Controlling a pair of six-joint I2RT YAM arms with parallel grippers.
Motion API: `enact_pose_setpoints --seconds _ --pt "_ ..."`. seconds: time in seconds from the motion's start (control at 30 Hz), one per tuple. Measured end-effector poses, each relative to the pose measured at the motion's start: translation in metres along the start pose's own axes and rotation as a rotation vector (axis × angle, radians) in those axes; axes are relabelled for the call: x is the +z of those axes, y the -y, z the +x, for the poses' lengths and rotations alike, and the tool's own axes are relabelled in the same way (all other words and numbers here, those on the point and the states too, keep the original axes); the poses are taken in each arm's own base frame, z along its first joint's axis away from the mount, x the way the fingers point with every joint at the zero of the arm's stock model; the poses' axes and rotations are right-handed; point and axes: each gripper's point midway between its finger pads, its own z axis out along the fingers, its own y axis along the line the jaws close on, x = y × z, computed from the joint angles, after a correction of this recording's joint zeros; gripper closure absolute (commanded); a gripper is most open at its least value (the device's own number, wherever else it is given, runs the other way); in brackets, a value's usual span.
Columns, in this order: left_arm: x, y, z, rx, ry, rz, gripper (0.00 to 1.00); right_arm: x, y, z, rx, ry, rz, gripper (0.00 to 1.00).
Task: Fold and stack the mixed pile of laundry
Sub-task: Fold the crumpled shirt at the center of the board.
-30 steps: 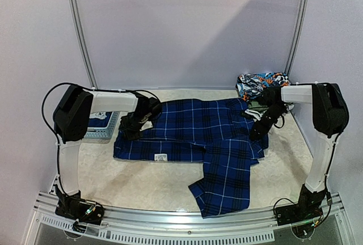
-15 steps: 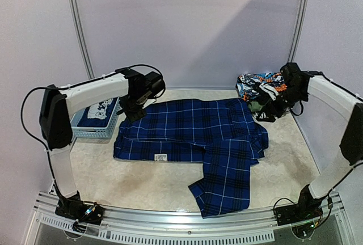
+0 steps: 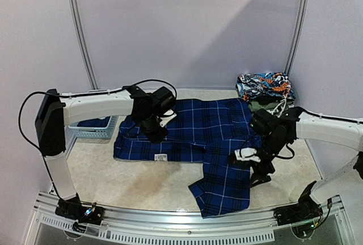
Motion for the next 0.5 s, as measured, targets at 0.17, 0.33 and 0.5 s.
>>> enact_pose_setpoints --seconds 0.17,0.33,0.5 --pt "0.014 0.017 0.005 -0.096 -0.011 0.100 0.59 0.017 -0.037 0.000 -0.186 -0.071 -0.012 0.13" --pt "0.033 0.018 0.008 -0.226 -0.019 0.159 0.60 0.040 -0.050 0.006 -0.270 -0.150 -0.029 0.12" --pt "0.051 0.012 0.017 -0.340 -0.049 0.202 0.60 0.059 -0.054 0.006 -0.303 -0.187 -0.023 0.13"
